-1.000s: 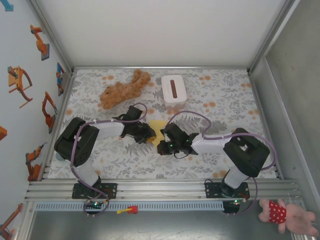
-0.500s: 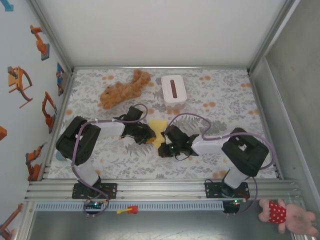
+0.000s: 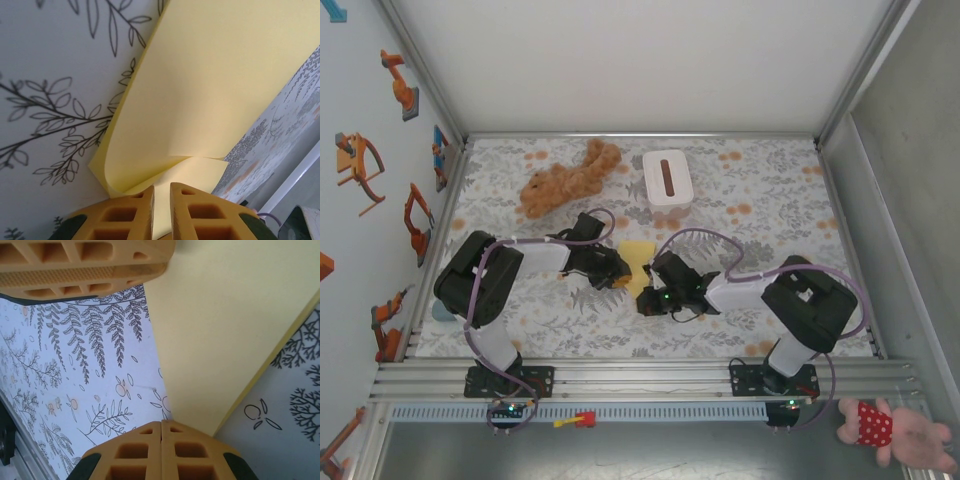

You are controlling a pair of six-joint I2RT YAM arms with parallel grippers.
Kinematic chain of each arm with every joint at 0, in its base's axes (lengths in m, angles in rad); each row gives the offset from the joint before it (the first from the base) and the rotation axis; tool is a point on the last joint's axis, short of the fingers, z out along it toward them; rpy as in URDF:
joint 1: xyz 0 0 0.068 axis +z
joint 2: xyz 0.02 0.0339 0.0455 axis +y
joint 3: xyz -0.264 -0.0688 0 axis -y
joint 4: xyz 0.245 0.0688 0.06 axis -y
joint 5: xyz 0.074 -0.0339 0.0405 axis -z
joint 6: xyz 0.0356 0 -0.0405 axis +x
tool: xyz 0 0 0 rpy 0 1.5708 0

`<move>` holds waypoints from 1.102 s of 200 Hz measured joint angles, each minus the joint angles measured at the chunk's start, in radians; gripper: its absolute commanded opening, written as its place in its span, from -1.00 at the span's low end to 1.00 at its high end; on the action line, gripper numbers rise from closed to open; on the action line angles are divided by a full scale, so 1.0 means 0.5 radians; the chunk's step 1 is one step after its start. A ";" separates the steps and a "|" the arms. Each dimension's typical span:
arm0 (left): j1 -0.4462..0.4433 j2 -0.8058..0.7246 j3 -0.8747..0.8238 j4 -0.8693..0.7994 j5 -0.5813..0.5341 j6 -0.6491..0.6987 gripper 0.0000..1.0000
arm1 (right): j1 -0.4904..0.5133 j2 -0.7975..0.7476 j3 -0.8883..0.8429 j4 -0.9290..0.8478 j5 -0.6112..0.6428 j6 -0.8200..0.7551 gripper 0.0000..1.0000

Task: Fold a paper plane with a square sheet of paper (pick it up from the middle)
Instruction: Third fold the triangle at the center of the table.

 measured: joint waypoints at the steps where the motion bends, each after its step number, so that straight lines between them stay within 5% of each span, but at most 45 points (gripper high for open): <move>1: 0.001 0.000 0.000 0.000 0.001 0.000 -0.69 | 0.000 0.000 -0.003 0.005 0.000 0.000 -1.00; 48: 0.011 0.014 0.000 0.003 0.036 0.000 -0.70 | 0.000 -0.153 -0.259 0.217 -0.043 0.028 -1.00; 110: 0.011 0.014 0.003 0.002 0.037 0.000 -0.70 | 0.004 -0.459 -0.230 -0.126 0.108 0.006 -1.00; 220: 0.005 0.013 0.014 -0.007 0.036 0.008 -0.70 | 0.003 0.026 0.121 -0.127 0.211 -0.015 -1.00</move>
